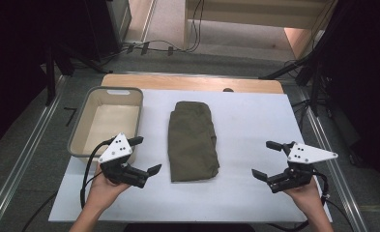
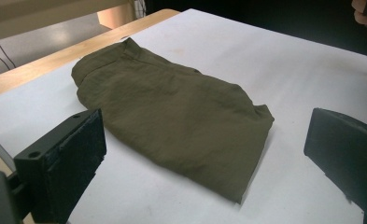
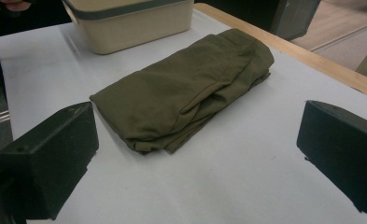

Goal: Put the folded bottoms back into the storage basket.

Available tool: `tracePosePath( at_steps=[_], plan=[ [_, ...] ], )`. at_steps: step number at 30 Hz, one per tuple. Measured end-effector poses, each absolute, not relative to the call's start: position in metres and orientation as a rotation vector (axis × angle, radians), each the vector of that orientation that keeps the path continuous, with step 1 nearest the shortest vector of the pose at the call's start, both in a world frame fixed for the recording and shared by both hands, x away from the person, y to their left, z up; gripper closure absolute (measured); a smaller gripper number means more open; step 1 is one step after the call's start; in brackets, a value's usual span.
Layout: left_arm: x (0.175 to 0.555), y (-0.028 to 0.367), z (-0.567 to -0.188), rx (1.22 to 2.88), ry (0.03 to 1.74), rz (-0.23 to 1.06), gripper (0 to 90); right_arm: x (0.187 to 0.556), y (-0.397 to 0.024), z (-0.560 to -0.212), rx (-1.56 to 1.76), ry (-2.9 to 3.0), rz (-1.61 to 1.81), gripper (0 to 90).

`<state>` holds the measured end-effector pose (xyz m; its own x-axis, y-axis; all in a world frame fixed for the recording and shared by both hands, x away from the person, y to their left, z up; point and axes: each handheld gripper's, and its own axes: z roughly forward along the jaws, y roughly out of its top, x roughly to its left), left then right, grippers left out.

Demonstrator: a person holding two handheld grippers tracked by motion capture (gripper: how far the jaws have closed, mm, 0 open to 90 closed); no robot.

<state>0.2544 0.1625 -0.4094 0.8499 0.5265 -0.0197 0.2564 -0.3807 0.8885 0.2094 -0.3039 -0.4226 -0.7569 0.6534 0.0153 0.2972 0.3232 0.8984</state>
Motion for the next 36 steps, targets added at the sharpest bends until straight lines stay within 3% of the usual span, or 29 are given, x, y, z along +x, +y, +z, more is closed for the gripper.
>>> tracePosePath(
  at_steps=[36],
  plan=[
    [0.255,0.166,-0.409,1.977,0.602,0.310,0.0,0.211,-0.259,-0.431,0.710,2.324,1.222,0.0]
  ],
)
